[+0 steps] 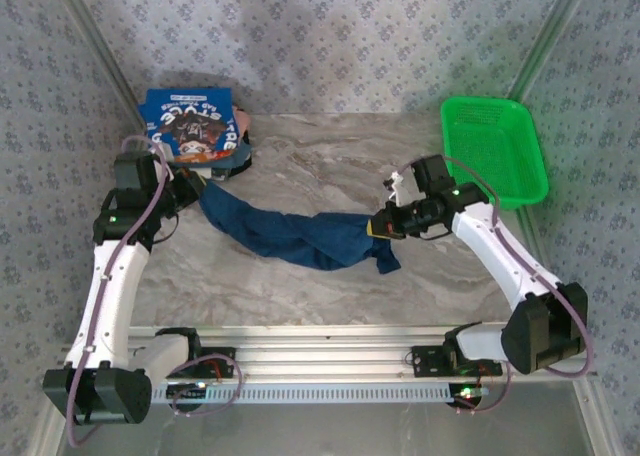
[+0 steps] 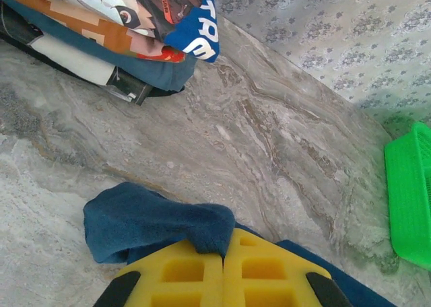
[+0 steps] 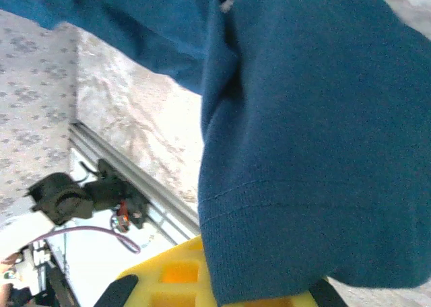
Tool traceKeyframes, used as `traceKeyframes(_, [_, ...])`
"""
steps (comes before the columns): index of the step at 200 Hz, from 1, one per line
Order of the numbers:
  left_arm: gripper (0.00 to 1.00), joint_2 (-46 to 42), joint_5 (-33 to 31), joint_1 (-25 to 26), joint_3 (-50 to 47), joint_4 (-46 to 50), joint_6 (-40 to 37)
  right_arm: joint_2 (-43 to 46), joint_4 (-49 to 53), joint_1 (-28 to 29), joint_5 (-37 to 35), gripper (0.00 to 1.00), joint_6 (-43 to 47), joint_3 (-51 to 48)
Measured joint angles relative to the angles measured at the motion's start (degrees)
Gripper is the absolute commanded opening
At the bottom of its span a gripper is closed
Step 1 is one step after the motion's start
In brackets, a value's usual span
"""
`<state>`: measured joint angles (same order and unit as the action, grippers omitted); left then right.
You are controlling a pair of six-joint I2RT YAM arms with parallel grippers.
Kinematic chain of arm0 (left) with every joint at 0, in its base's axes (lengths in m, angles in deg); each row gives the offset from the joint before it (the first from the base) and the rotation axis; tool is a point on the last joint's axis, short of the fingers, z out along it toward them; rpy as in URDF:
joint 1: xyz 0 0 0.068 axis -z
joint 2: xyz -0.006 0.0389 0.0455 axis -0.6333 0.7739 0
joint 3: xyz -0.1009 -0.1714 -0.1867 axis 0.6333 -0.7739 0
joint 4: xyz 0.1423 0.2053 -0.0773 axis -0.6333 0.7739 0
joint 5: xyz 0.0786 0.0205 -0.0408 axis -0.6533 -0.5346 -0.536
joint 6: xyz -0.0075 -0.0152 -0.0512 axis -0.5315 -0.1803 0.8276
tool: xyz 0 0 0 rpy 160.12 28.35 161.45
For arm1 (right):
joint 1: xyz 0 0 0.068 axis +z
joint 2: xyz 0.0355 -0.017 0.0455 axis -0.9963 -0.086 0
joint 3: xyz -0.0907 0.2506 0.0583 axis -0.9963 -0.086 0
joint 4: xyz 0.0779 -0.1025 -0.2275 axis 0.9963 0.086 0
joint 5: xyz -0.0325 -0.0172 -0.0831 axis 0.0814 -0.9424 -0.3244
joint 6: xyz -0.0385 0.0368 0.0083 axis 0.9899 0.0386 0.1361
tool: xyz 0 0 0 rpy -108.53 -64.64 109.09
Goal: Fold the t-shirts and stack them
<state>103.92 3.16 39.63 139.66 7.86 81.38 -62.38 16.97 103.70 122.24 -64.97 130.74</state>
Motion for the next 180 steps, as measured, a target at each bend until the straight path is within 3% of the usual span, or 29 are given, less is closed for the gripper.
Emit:
traceKeyframes(64, [0.00, 0.0, 0.0, -0.3, 1.8, 1.4, -1.0, 0.5, 6.6, -2.5, 5.4, 0.00, -6.0, 9.5])
traceKeyframes(117, [0.00, -1.3, -0.7, -0.3, 1.7, 2.2, -1.0, -3.8, 15.0, -3.0, 5.7, 0.00, -3.9, 8.7])
traceKeyframes(153, [0.00, -2.1, -1.0, -0.3, -0.6, 2.1, -1.0, -15.0, 17.1, -4.5, 4.1, 0.00, 0.5, 9.5])
traceKeyframes(180, [0.00, -0.9, -2.3, -0.3, -1.4, 2.1, -1.0, -28.8, 16.4, -5.1, 3.0, 0.00, 3.5, 17.5])
